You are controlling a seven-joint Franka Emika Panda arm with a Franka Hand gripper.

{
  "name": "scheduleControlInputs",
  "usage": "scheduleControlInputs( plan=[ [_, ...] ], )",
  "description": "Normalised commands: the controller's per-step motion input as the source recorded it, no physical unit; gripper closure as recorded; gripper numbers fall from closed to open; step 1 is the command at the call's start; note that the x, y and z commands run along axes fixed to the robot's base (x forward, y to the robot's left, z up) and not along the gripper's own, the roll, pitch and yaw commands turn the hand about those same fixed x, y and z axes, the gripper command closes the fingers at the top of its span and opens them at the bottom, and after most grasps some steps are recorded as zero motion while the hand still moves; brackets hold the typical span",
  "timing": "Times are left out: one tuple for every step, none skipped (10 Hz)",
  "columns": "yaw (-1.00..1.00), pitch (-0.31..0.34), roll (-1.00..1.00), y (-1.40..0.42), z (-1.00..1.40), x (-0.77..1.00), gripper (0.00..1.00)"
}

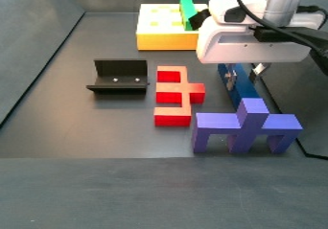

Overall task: Pick up the blue object. Move up. Move to above the board. Insert the blue object.
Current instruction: Pick up the blue object, then move up, then move to above the board.

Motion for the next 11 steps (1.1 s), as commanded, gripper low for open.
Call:
scheduleControlInputs(
  plan=[
    [0.0, 0.0, 0.0, 0.0, 0.0, 0.0, 1.0],
    [0.0, 0.0, 0.0, 0.0, 0.0, 0.0, 1.0],
    [0.0, 0.0, 0.0, 0.0, 0.83, 0.0, 1.0],
    [-0.01, 0.011, 0.01, 0.03, 0.78, 0.05, 1.0],
    [-0.02, 0.038, 0.05, 0.04, 0.49, 0.0, 1.0],
    [-0.01, 0.015, 0.09, 0.02, 0.23, 0.01, 1.0],
    [0.0, 0.0, 0.0, 0.0, 1.4, 0.0, 1.0],
    [0.0, 0.009, 0.0, 0.0, 1.4, -0.01, 1.0],
    [0.0, 0.066, 0.04, 0.0, 1.4, -0.06, 1.0],
    [0.01, 0.047, 0.08, 0.0, 1.4, -0.04, 1.0],
    [0.0, 0.058, 0.05, 0.0, 1.4, 0.01, 1.0]
  ],
)
